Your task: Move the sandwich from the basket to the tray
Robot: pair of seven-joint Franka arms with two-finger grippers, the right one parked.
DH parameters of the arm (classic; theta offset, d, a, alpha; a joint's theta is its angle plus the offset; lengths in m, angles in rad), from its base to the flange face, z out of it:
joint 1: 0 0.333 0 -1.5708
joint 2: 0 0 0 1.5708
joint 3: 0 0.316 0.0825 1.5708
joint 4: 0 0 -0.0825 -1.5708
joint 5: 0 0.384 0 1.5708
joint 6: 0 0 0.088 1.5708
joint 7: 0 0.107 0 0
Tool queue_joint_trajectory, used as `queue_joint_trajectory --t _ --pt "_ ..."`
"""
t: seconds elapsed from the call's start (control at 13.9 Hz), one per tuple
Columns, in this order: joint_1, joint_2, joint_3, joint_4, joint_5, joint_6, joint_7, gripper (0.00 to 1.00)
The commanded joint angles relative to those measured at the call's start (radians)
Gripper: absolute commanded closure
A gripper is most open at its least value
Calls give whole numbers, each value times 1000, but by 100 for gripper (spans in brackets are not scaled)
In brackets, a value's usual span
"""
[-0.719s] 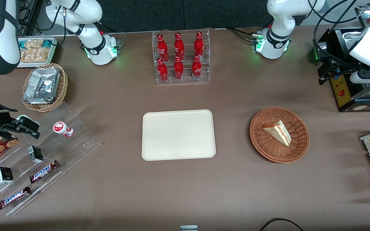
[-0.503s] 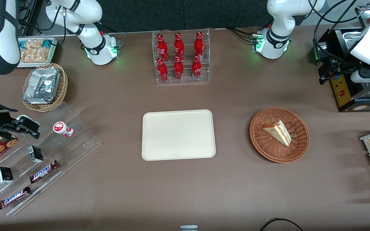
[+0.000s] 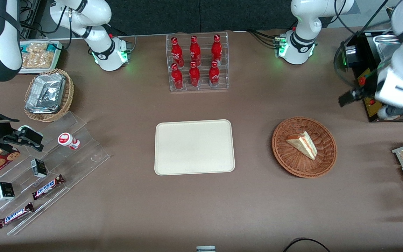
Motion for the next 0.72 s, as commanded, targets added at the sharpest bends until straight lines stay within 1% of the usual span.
queue_joint_trajectory --t 0.0,0.22,0.5,0.65 --pt "-7 32 -5 -61 -9 100 -154 0" --pt "-7 43 -25 -195 -9 290 -338 0" --pt "-7 107 -28 -234 -7 361 -354 0" --pt "-7 109 -34 -301 -7 451 -357 0"
